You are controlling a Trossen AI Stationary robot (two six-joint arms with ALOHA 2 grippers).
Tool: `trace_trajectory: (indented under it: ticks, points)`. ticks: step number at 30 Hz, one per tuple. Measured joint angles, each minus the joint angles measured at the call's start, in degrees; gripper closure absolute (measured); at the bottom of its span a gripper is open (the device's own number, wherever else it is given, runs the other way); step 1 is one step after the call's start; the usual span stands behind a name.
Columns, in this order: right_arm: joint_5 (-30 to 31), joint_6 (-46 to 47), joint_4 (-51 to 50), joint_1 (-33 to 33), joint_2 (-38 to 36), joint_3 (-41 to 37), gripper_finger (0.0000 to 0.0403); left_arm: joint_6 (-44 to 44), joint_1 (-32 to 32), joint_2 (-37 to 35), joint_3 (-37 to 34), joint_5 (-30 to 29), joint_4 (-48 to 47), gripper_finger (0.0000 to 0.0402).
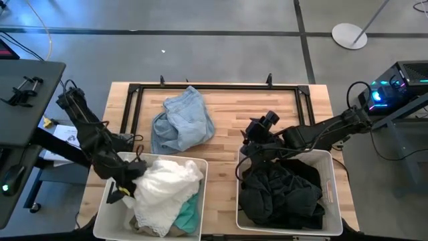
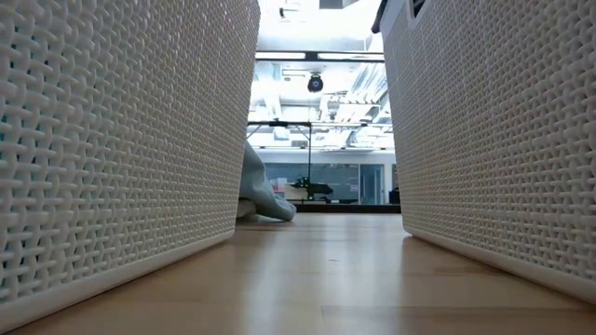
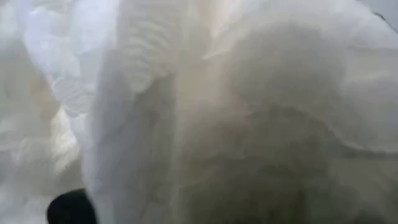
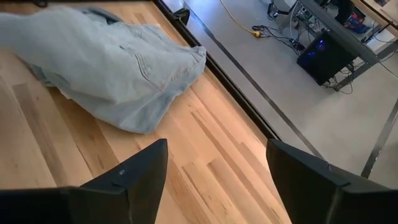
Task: Sort clothes
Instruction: Put the white dress into the left white laundry bin
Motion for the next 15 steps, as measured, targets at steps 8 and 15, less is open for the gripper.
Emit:
trace_trajectory:
  ticks: [8,15]
  points:
    - [1.44,-1.04,1.44,0.0,0.0,0.0,0.0144,-10.06,0.25,3.01,-9.61,6.94,8.25,0.0398]
    - [1.4,-1.05,1.46,0.0,0.0,0.0,0.0144,-19.26,2.25,8.47,-17.73,9.21,18.44,0.0376]
